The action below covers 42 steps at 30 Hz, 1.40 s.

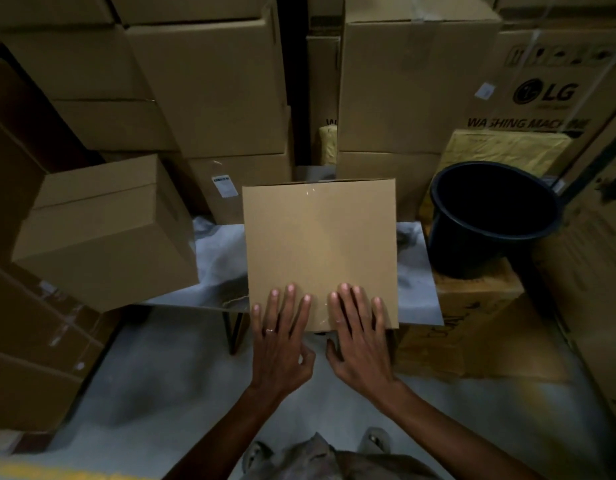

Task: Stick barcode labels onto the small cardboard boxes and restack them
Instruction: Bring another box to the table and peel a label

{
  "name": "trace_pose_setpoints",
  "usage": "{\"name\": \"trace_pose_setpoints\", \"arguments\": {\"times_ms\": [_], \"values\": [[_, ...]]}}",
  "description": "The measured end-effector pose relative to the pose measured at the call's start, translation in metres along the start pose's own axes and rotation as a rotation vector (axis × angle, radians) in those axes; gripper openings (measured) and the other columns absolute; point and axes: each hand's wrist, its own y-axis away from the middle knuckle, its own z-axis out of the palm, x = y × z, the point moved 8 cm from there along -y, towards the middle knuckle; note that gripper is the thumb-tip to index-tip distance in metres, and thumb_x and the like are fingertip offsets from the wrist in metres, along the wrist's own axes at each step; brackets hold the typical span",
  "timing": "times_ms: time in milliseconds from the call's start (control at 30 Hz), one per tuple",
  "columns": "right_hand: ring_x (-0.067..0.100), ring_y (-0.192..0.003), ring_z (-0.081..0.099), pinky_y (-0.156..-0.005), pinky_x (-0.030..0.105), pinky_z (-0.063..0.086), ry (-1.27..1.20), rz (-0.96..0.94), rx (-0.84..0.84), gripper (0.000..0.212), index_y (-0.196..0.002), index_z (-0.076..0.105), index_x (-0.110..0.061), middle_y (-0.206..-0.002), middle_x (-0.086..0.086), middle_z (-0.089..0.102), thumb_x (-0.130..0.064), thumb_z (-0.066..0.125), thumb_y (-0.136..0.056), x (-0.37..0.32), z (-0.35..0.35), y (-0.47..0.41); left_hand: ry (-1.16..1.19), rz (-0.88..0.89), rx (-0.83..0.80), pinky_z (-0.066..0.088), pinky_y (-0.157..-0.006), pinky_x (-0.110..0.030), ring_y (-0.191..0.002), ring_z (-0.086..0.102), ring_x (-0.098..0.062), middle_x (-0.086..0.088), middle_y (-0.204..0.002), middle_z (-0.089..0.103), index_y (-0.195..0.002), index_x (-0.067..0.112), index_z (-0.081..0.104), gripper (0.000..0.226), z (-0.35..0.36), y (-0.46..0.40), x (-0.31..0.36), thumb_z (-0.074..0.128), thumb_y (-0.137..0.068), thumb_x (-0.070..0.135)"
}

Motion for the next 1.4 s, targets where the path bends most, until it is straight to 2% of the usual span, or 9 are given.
{"name": "trace_pose_setpoints", "arguments": {"times_ms": [200, 367, 533, 700, 800, 933, 1033, 1200, 1400], "values": [[0.040, -0.154, 0.014, -0.120, 0.066, 0.016, -0.071, 0.026, -0.028, 0.099, -0.160, 0.022, -0.008, -0.168, 0.018, 0.015, -0.027, 0.073, -0.077, -0.002, 0.017, 0.012, 0.054, -0.008, -0.073, 0.005, -0.123, -0.063, -0.156, 0.010, -0.039, -0.014, -0.170, 0.011, -0.162, 0.017, 0.022, 0.118, 0.018, 0.011, 0.004, 0.075, -0.056, 0.028], [0.040, -0.155, 0.011, -0.117, 0.070, 0.020, -0.134, 0.063, -0.141, 0.097, -0.160, 0.026, -0.010, -0.168, 0.017, 0.012, -0.022, 0.069, -0.074, 0.003, 0.038, 0.024, 0.117, 0.016, -0.155, 0.023, -0.118, -0.067, -0.156, 0.009, -0.042, -0.017, -0.170, 0.007, -0.162, 0.014, 0.023, 0.116, 0.037, 0.019, 0.004, 0.074, -0.057, 0.020], [0.036, -0.157, 0.000, -0.117, 0.067, 0.024, -0.179, 0.138, -0.337, 0.106, -0.163, 0.011, -0.014, -0.170, 0.013, 0.001, -0.021, 0.067, -0.073, 0.020, 0.068, 0.036, 0.184, -0.063, -0.301, 0.032, -0.115, -0.065, -0.157, 0.001, -0.037, -0.014, -0.171, 0.000, -0.164, 0.016, 0.014, 0.127, 0.059, 0.022, -0.006, 0.075, -0.052, 0.023], [0.028, -0.155, -0.018, -0.122, 0.061, 0.018, -0.244, 0.161, -0.452, 0.106, -0.162, -0.011, -0.024, -0.169, 0.006, -0.018, -0.029, 0.062, -0.084, 0.025, 0.081, 0.037, 0.228, -0.086, -0.285, 0.030, -0.116, -0.065, -0.157, 0.002, -0.036, -0.013, -0.171, -0.002, -0.164, 0.016, 0.011, 0.122, 0.060, 0.012, -0.010, 0.075, -0.061, 0.029], [0.024, -0.157, 0.001, -0.121, 0.054, 0.027, -0.397, 0.142, -0.357, 0.088, -0.162, 0.006, -0.029, -0.169, 0.004, 0.009, -0.033, 0.057, -0.090, 0.017, 0.053, 0.015, 0.330, -0.139, -0.178, 0.030, -0.114, -0.064, -0.156, 0.014, -0.036, -0.011, -0.170, 0.006, -0.164, 0.022, 0.013, 0.113, 0.043, 0.004, -0.013, 0.073, -0.069, 0.035], [0.015, -0.150, 0.022, -0.120, 0.036, 0.027, -0.502, 0.122, -0.017, 0.069, -0.153, 0.037, -0.024, -0.154, 0.003, 0.036, -0.032, 0.062, -0.089, 0.012, -0.013, -0.032, 0.457, -0.192, 0.058, 0.024, -0.116, -0.061, -0.151, 0.023, -0.032, -0.013, -0.166, 0.021, -0.160, 0.027, 0.022, 0.097, -0.005, -0.026, -0.028, 0.068, -0.075, 0.038], [0.021, -0.150, 0.021, -0.124, 0.031, 0.015, -0.449, 0.124, 0.090, 0.069, -0.150, 0.042, -0.019, -0.154, 0.007, 0.035, -0.029, 0.067, -0.087, 0.005, -0.041, -0.066, 0.512, -0.178, 0.131, 0.019, -0.119, -0.054, -0.153, 0.013, -0.022, -0.009, -0.167, 0.016, -0.159, 0.027, 0.025, 0.096, -0.039, -0.060, -0.045, 0.061, -0.070, 0.027], [0.039, -0.156, 0.003, -0.123, 0.062, 0.001, -0.143, 0.182, -0.085, 0.098, -0.162, 0.019, -0.019, -0.167, 0.018, 0.014, -0.054, 0.063, -0.082, -0.011, -0.010, -0.087, 0.532, -0.102, 0.106, 0.017, -0.123, -0.060, -0.155, 0.017, -0.022, -0.001, -0.167, 0.022, -0.157, 0.021, 0.030, 0.082, -0.039, -0.089, -0.081, 0.051, -0.078, 0.027], [0.037, -0.156, 0.000, -0.123, 0.058, -0.010, -0.152, 0.100, -0.001, 0.103, -0.162, 0.020, -0.021, -0.168, 0.015, 0.012, -0.046, 0.075, -0.078, 0.001, 0.001, -0.081, 0.485, -0.120, -0.009, 0.017, -0.121, -0.063, -0.156, 0.014, -0.031, -0.005, -0.167, 0.024, -0.157, 0.019, 0.032, 0.096, -0.019, -0.085, -0.074, 0.064, -0.067, 0.031]]}}
